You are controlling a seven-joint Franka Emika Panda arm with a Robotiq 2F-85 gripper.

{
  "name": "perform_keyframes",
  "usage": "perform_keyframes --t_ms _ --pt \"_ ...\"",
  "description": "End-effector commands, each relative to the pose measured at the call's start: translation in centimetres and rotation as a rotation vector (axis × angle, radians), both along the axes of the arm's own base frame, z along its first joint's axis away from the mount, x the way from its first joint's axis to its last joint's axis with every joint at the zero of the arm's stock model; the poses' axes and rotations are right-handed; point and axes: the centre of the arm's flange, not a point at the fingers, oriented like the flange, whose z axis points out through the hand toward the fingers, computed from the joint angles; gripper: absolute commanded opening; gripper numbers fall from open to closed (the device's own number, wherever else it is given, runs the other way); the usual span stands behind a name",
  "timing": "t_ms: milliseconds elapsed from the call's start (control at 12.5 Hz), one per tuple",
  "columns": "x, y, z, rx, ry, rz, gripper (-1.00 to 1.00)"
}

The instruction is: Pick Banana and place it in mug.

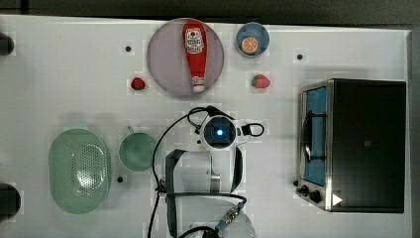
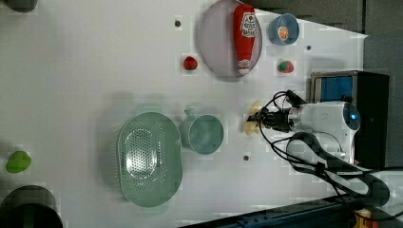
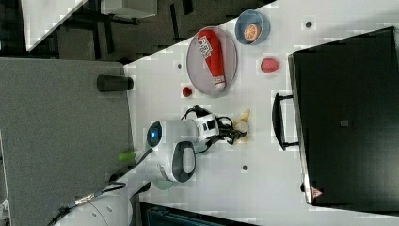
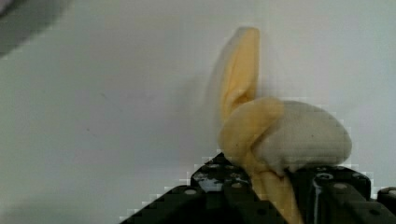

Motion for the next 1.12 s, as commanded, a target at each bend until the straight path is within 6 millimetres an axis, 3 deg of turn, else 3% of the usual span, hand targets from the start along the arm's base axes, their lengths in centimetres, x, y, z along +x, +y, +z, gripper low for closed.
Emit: perform_keyframes --t_ms 80,160,400,560,720,960,1120 --pt "0.7 -1.7 5.5 -0.014 -0.089 -0.009 -0.43" --pt "0.8 -2.0 11.3 -0.013 -0.104 -0.018 -0.43" --pt "0.2 -2.1 20.8 -0.008 -0.103 -0.023 -0.43" --pt "-0.7 -1.7 25.8 -0.006 -0.093 -0.020 -0.43" --pt "-1.4 0.2 28.9 -0.010 -0.100 -0.006 -0.43" --pt "-2.5 5.8 32.7 -0.024 -0.170 0.003 -0.43" --pt "-3.5 10.2 32.7 -0.037 -0.160 -0.038 -0.43"
